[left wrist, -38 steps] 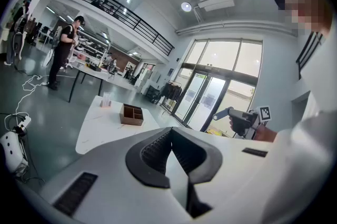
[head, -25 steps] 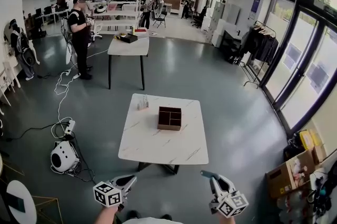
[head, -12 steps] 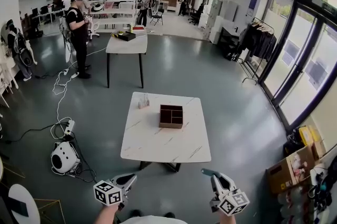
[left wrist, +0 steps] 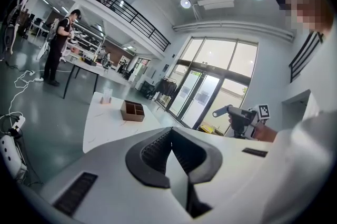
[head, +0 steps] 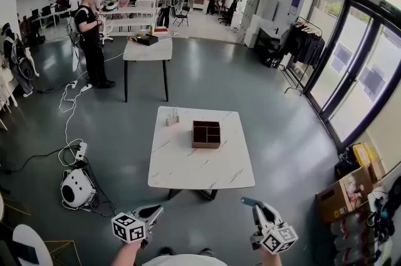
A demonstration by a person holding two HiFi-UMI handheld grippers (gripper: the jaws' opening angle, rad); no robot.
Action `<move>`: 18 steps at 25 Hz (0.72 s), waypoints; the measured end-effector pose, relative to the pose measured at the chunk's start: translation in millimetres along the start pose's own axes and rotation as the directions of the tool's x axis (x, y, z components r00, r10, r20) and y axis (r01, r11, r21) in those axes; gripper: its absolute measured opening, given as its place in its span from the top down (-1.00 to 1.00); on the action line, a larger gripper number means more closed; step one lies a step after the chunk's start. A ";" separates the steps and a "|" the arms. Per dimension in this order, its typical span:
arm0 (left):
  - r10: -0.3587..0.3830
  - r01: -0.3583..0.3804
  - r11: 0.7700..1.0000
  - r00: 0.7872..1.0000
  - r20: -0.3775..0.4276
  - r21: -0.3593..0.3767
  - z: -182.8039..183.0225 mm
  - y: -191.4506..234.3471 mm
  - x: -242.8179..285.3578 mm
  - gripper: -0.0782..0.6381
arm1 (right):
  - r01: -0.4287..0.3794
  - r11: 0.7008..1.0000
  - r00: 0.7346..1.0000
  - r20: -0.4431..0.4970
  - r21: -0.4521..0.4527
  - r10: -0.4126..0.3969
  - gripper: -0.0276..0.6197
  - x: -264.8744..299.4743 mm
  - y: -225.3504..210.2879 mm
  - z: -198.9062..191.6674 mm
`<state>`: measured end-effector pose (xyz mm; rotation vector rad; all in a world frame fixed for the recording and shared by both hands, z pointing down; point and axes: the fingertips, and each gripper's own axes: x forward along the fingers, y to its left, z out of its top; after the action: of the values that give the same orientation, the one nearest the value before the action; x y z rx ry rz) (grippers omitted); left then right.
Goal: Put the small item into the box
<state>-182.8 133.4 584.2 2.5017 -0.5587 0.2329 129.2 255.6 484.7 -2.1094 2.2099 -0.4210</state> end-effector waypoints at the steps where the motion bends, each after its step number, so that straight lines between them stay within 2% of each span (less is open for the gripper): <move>1: -0.003 0.003 1.000 1.000 -0.003 0.001 -0.5 2.5 -3.0 0.74 | 0.003 1.000 1.000 0.001 0.001 -0.003 0.66 -0.1 3.5 -1.5; 11: -0.001 0.000 1.000 1.000 -0.022 -0.023 -11.4 24.3 -23.7 0.74 | 0.009 1.000 1.000 -0.014 0.008 -0.009 0.66 7.6 28.5 -14.5; 18: 0.003 -0.004 1.000 1.000 -0.023 -0.030 -5.7 31.3 -15.7 0.74 | -0.003 1.000 1.000 -0.027 0.006 0.003 0.66 23.2 25.0 -10.6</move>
<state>-210.9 118.3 599.8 2.4663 -0.5534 0.2518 101.0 235.0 492.4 -2.1096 2.2230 -0.4575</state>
